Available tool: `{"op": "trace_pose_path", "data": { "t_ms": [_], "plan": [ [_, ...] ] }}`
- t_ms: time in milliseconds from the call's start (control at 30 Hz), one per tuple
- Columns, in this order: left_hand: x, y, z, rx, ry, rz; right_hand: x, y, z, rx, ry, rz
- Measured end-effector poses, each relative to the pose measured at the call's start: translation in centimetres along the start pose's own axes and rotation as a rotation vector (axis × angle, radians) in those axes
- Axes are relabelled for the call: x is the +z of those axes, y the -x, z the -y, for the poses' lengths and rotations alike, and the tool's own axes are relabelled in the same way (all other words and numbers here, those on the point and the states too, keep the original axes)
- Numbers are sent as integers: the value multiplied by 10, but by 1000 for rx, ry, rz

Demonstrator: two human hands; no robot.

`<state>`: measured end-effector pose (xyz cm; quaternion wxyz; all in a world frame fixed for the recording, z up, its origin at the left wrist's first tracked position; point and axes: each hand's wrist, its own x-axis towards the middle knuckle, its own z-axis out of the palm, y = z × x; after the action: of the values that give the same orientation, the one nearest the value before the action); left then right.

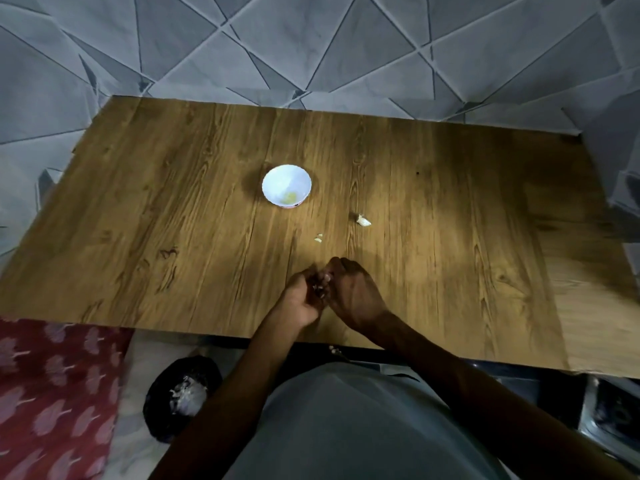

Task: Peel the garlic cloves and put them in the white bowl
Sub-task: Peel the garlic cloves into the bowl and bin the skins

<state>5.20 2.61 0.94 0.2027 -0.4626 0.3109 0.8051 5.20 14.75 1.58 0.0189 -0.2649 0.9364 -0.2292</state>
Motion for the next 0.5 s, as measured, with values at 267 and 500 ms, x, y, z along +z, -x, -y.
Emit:
{"op": "trace_pose_path", "data": {
  "t_ms": [267,500],
  "plan": [
    [9,-6,1,-10,-27,27,3,-1,-1,-3,293,-22],
    [8,-9,-5,14,43,37,-5,-7,-8,-56,172,47]
  ]
}}
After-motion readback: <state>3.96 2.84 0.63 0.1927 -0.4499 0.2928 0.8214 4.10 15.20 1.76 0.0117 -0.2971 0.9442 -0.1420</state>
